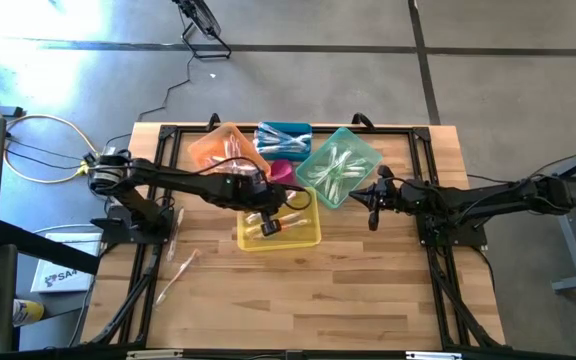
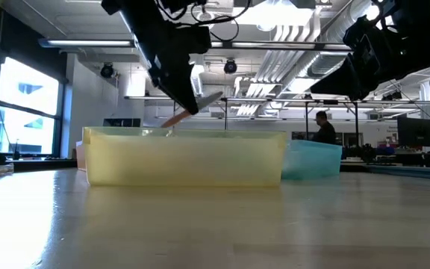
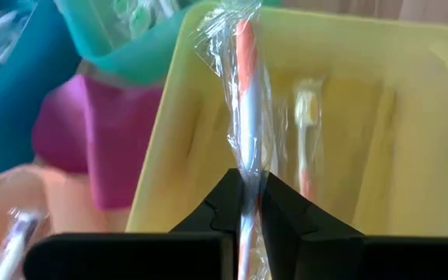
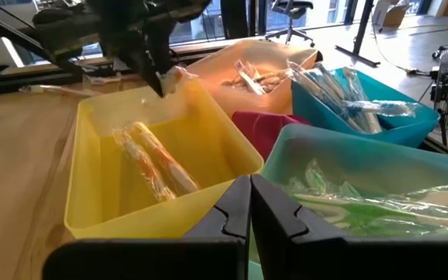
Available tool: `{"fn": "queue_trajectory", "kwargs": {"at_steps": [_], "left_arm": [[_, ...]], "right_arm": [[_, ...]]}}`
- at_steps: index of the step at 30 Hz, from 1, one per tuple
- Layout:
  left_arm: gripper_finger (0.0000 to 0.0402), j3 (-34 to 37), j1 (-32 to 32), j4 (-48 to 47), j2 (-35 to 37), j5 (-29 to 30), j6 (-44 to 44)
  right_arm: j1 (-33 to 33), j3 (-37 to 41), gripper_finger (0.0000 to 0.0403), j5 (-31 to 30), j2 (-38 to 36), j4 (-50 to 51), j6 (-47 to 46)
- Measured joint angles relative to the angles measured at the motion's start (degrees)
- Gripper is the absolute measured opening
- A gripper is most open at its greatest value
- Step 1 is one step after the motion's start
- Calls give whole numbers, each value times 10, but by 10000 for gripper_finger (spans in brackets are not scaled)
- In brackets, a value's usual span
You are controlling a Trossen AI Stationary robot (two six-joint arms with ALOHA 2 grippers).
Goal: Pick & Place Toothbrushes
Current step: Put the orange toothbrush into the yellow bin
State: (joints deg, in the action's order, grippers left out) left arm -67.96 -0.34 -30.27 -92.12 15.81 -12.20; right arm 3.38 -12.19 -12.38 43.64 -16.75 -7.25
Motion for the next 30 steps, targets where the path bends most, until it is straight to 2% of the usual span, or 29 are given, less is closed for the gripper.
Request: {"fn": "queue_trajectory", "kwargs": {"at_steps": [21, 24, 30], "left_arm": [[20, -1, 0, 40, -77, -4, -3], [34, 1, 0, 34, -79, -15, -11], [88, 0, 0, 41, -82, -14, -26]], "right_arm": [[0, 0, 4, 1, 0, -5, 0], [0, 0, 4, 1, 0, -4, 0], [0, 0, 4, 1, 0, -5, 0]]}}
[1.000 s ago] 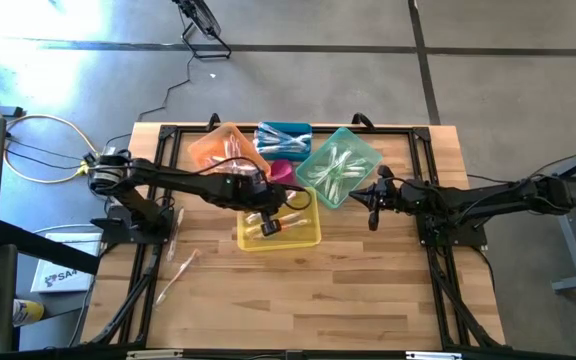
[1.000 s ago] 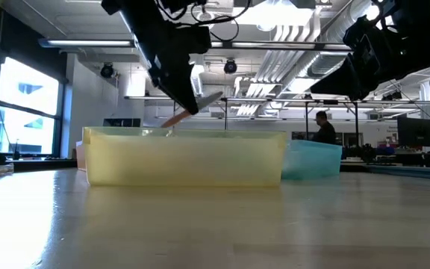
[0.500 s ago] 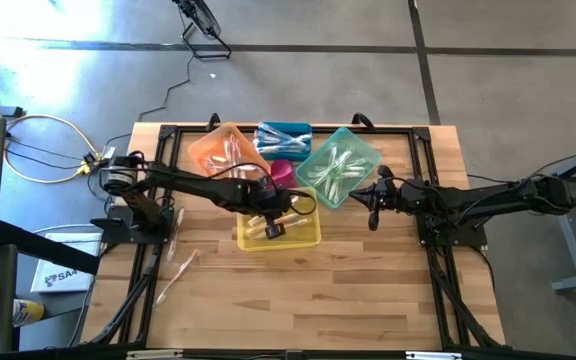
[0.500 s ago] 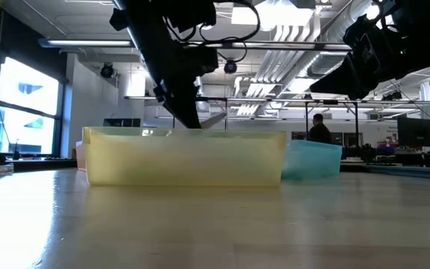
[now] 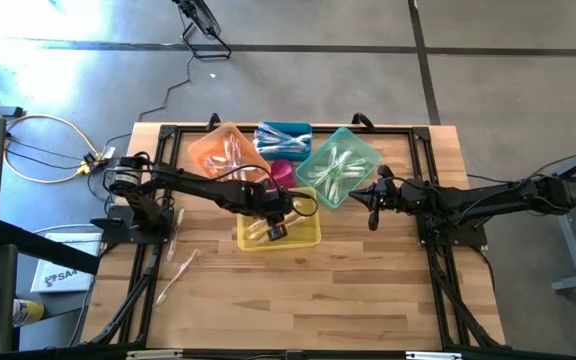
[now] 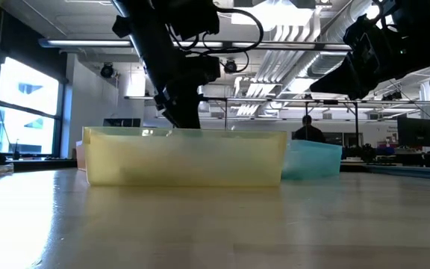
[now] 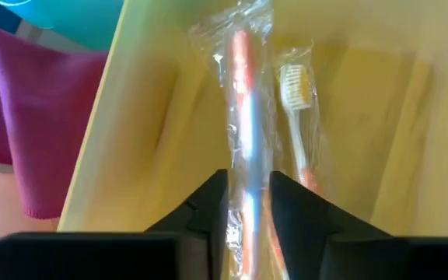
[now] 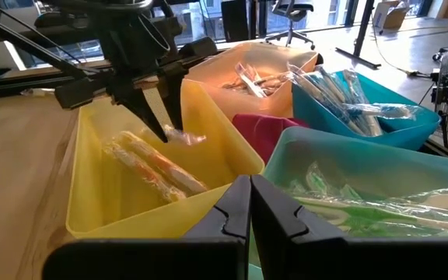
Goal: Pick & Place Toothbrushes
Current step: Put the orange toothbrush into the yellow bin
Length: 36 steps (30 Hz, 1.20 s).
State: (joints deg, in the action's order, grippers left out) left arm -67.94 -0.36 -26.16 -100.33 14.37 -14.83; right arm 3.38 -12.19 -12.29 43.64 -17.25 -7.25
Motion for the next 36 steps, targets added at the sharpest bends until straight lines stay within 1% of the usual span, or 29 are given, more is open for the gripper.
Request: {"fn": "queue_trajectory", "kwargs": {"at_steps": [3, 6, 15, 20, 24, 27, 29, 31, 33, 36], "left_arm": [[109, 0, 0, 0, 0, 0, 0], [120, 0, 0, 0, 0, 0, 0], [124, 0, 0, -8, 10, 1, 14], [122, -1, 0, -48, 40, 1, 4], [100, -1, 0, -98, 79, 0, -19], [72, -1, -1, -128, 108, -2, -36], [52, 0, -1, -165, 126, -8, -50], [32, -1, -5, -173, 140, -22, -52], [14, -1, -10, -208, 151, -27, -52], [3, -1, -23, -234, 165, -36, -54]], "right_arm": [[0, 0, 4, 0, 0, 0, 0], [0, 0, 4, 2, 0, 0, 0], [0, 0, 4, 2, 0, -1, 0], [0, 0, 4, 2, 0, 0, 0], [0, 0, 4, 2, 0, 0, 0], [0, 0, 4, 2, 0, 0, 0], [0, 0, 4, 2, 0, -1, 0], [0, 0, 4, 3, 0, 0, 0], [0, 0, 4, 2, 0, -1, 0], [0, 0, 4, 2, 0, 0, 0]]}}
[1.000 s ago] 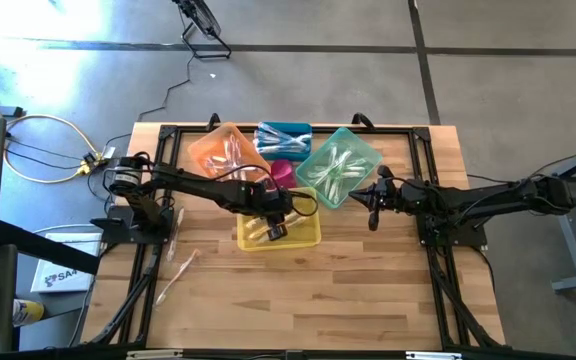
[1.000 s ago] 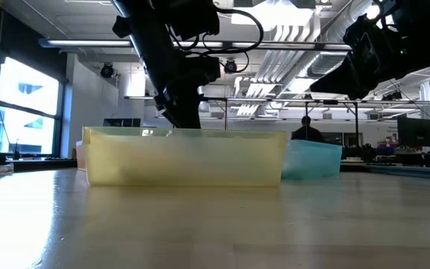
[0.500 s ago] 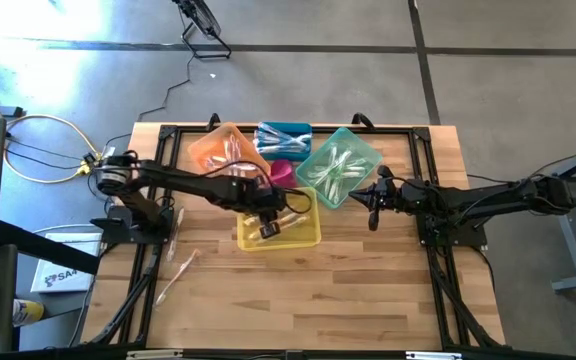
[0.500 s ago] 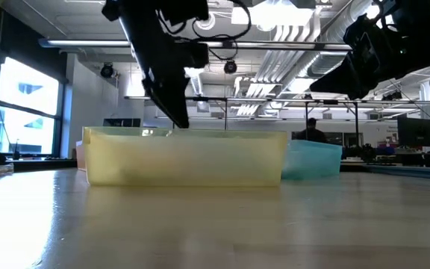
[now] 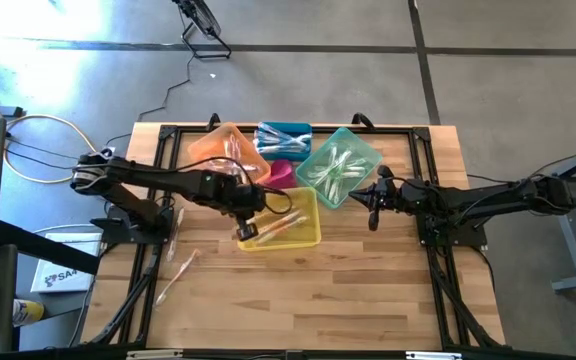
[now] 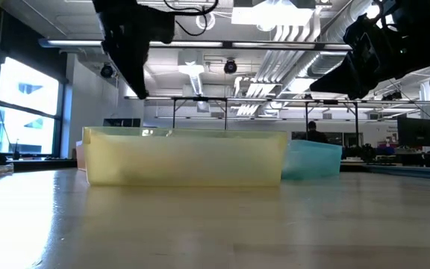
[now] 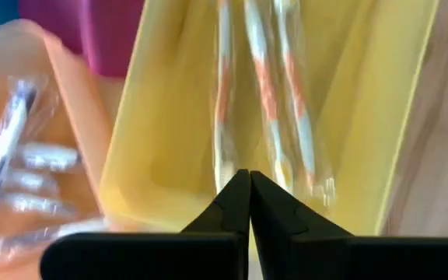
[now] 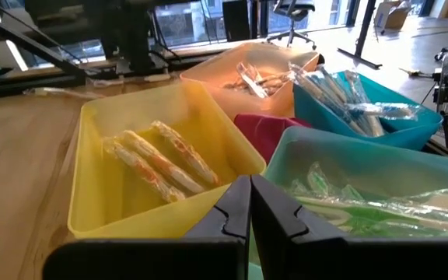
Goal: Pick & Place Toothbrushes
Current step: Put the orange toothbrush into the yellow bin
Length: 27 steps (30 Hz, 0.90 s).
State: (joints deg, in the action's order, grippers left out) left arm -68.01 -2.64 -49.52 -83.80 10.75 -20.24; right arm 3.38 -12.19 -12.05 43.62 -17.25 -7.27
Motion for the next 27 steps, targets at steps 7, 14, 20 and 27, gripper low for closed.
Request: {"fn": "queue_trajectory", "kwargs": {"at_steps": [7, 14, 20, 27], "left_arm": [[5, -2, -51, -72, 15, -18, -52], [1, 1, -141, -182, 17, -28, -130], [1, 0, -235, -197, 17, -27, -201], [0, 0, -333, -245, 17, 20, -356]], "right_arm": [[0, 0, 4, 0, 0, -2, 0], [0, 0, 4, 0, 0, -6, -2], [0, 0, 4, 0, 0, -6, -2], [0, 0, 4, 0, 0, -10, -3]]}}
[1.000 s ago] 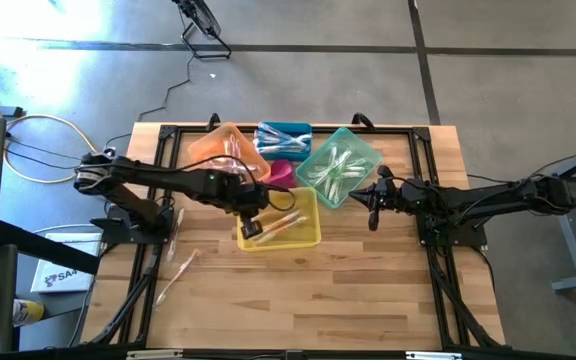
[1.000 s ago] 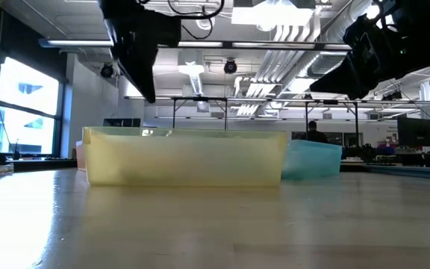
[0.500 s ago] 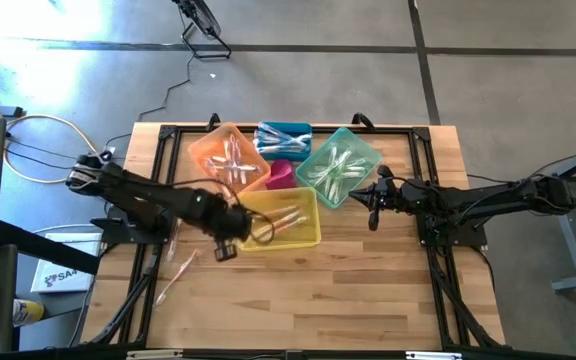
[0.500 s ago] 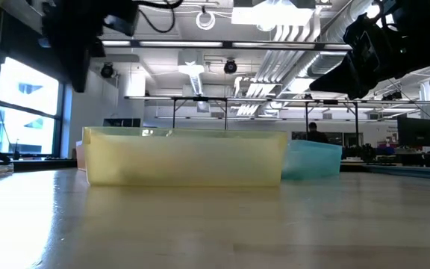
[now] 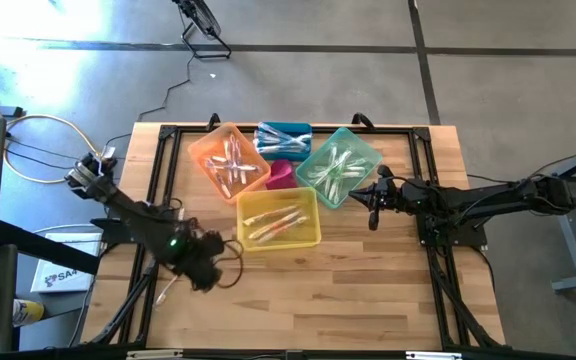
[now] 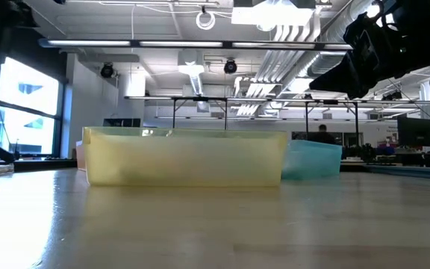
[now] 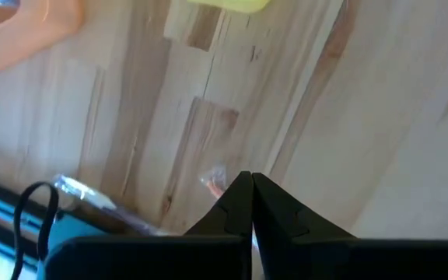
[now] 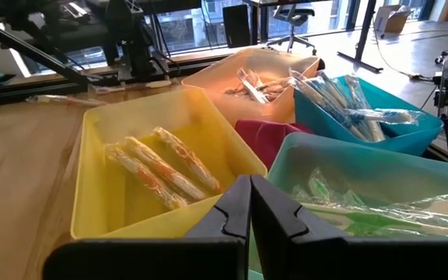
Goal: Pick & Place Toothbrushes
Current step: Put the orange toothbrush into the yellow bin
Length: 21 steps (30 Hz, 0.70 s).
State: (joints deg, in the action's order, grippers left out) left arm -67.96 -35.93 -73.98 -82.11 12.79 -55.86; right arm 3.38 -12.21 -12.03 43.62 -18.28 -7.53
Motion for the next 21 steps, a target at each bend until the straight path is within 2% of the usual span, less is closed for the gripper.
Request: {"fn": "queue_trajectory", "kwargs": {"at_steps": [8, 14, 21], "left_arm": [[0, 7, -91, -10, 0, 30, -120], [0, 62, -151, 8, 0, 29, -243], [0, 107, -198, 58, 4, 24, -323]], "right_arm": [[0, 0, 4, 0, 0, -8, -4], [0, 0, 4, 0, 0, -12, -4], [0, 0, 4, 2, 0, -13, -4]]}}
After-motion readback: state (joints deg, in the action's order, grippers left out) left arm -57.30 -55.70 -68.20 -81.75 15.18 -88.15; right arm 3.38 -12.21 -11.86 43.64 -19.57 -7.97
